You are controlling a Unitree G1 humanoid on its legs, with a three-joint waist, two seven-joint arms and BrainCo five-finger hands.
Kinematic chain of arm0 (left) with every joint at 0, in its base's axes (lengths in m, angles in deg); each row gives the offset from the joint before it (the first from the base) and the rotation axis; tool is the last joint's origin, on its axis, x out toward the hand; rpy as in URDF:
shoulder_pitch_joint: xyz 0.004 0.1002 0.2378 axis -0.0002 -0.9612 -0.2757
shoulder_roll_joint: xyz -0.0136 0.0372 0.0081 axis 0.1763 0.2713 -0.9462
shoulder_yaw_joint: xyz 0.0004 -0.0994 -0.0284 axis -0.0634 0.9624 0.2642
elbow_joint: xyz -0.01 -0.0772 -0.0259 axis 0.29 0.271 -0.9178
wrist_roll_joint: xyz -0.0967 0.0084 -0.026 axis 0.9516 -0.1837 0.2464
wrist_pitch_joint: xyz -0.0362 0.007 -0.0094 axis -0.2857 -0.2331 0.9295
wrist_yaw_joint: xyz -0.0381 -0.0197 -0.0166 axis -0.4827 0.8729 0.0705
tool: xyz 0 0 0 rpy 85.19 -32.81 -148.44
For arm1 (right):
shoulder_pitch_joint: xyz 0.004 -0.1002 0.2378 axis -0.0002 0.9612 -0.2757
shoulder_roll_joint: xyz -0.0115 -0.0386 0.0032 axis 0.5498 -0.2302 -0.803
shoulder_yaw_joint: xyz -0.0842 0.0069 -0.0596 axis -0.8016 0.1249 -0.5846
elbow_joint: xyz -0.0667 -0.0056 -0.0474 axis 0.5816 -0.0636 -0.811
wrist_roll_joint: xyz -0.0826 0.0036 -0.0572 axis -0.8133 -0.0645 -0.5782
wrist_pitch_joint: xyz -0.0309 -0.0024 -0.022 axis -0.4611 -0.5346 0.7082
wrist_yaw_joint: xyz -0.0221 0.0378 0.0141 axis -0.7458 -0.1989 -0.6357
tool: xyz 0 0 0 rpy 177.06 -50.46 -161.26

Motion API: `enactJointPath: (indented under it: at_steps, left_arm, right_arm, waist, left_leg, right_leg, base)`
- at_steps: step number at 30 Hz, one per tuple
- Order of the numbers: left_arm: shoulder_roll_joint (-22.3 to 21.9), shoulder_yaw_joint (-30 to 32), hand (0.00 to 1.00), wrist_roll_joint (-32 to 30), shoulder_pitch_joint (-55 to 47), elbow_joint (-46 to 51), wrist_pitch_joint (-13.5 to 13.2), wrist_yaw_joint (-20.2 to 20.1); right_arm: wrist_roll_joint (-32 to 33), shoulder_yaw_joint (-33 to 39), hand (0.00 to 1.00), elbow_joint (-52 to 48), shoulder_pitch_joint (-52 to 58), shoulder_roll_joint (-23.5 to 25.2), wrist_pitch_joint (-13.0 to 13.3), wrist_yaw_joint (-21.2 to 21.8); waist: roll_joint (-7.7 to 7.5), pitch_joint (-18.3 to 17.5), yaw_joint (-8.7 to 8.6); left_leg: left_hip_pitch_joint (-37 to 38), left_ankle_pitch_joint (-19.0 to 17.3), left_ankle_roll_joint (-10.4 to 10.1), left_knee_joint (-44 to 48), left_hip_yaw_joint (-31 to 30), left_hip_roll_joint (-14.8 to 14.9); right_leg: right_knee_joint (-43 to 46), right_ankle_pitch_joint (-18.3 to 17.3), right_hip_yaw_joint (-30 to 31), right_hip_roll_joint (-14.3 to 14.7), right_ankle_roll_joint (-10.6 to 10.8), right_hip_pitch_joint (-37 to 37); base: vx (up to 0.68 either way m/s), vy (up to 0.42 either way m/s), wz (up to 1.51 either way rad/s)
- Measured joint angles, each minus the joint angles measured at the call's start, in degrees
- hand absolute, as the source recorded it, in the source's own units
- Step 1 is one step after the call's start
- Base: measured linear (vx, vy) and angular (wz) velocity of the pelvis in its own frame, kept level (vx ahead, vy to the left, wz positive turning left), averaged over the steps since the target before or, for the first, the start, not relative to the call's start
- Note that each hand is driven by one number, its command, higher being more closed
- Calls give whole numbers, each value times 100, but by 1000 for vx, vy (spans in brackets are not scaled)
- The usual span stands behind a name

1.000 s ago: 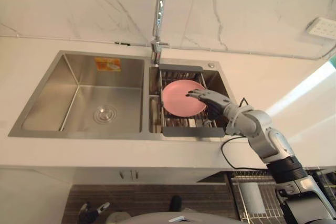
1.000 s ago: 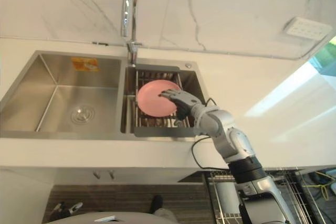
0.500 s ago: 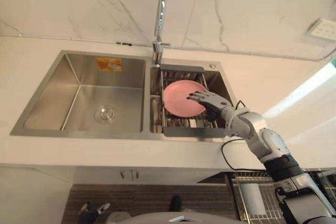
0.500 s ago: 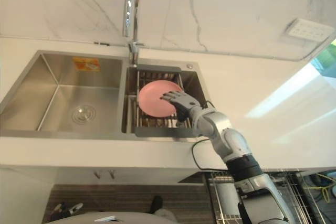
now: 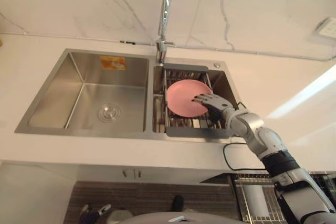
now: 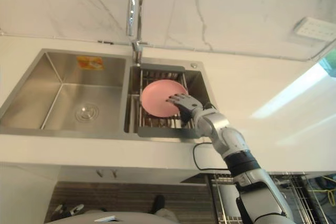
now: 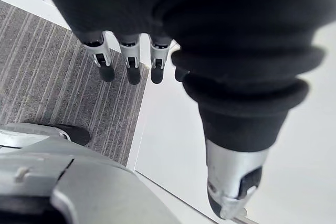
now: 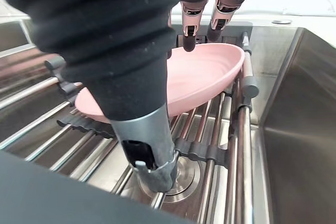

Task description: Walk over to the sink, pick up the cup, carry it to the dishwasher, place the cup inside the dishwasher, then close the dishwasher door

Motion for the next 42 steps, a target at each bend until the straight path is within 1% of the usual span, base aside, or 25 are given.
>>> enactJointPath:
  at_steps: [4,6,11,12,16,18,24,26,29,32,38,41,42]
  left_arm:
    - [11,-45,0,1,0,16,0,2]
    - [4,-54,0,1,-1,21,0,2]
    - [7,-102,0,1,-11,84,-2,7]
    - [6,-109,0,1,-13,110,-3,7]
    - [6,-146,0,3,-13,152,-6,9]
    - [7,-149,0,3,-16,163,-7,13]
    - [16,-154,0,3,-16,185,-14,17]
    - [24,-157,0,3,-19,198,-25,19]
    - [33,-161,0,3,-17,212,-76,32]
    - [35,-165,0,3,-18,211,-111,128]
    - [36,-165,0,3,-18,210,-120,149]
    - [35,-165,0,3,-20,209,-127,169]
    - [35,-165,0,3,-22,209,-129,171]
  right_arm:
    - [-33,-221,0,288,-99,3,3,-11]
    - [-156,-271,0,397,-173,9,14,-20]
    - [-225,-370,0,443,-186,9,11,-226]
    - [-225,-393,100,444,-187,9,14,-231]
    - [-232,-434,100,446,-188,12,18,-269]
    - [-238,-434,100,447,-201,27,20,-441]
    - [-727,-435,100,569,-258,59,29,-810]
    - [-1132,-436,100,594,-257,92,34,-1044]
    - [-1358,-439,100,592,-252,118,38,-1288]
    - [-1357,-439,100,591,-249,117,34,-1470]
    - [-1337,-432,100,585,-249,114,31,-1916]
    - [-1282,-391,100,566,-248,112,21,-2223]
    - [-1271,-331,100,508,-248,112,8,-2253]
  waist:
    - [5,4,9]
    - [21,16,38]
    - [26,27,110]
    - [26,40,122]
    - [30,97,133]
    - [30,101,136]
    - [17,110,145]
    - [3,120,143]
    - [-20,136,138]
    - [-34,144,141]
    - [-40,146,134]
    - [-41,146,126]
    - [-40,146,124]
  left_leg:
    - [-77,31,5,-2,-109,-5]
    - [-102,39,9,1,-117,-13]
    - [-134,46,14,6,-134,-23]
    - [-134,47,15,5,-136,-26]
    - [-143,53,25,2,-151,-43]
    - [-142,54,26,2,-174,-49]
    - [-149,59,35,-3,-212,-86]
    - [-149,59,36,-3,-213,-90]
    - [-148,58,36,-2,-212,-90]
    - [-147,58,36,-2,-212,-90]
    - [-143,58,36,-1,-212,-89]
    - [-141,59,36,2,-213,-89]
    - [-141,59,36,3,-213,-89]
  right_leg:
    - [1,-1,-104,-12,1,-34]
    - [6,0,-107,-19,1,-50]
    - [7,0,-121,-29,1,-59]
    - [6,0,-122,-32,1,-59]
    - [6,4,-127,-48,8,-60]
    - [11,4,-127,-53,10,-60]
    - [29,5,-127,-78,35,-59]
    - [34,6,-127,-82,38,-59]
    - [34,6,-125,-81,38,-59]
    - [34,6,-125,-82,39,-58]
    - [36,6,-126,-82,39,-53]
    - [37,7,-127,-83,39,-50]
    - [37,7,-127,-83,40,-50]
  base:
    - [1,-3,10]
    - [-10,1,4]
    - [-3,2,2]
    - [0,0,0]
    - [0,0,0]
    - [0,0,0]
    - [0,0,0]
    - [0,0,0]
    - [0,0,0]
    - [0,0,0]
    - [0,0,0]
    - [0,0,0]
    - [0,0,0]
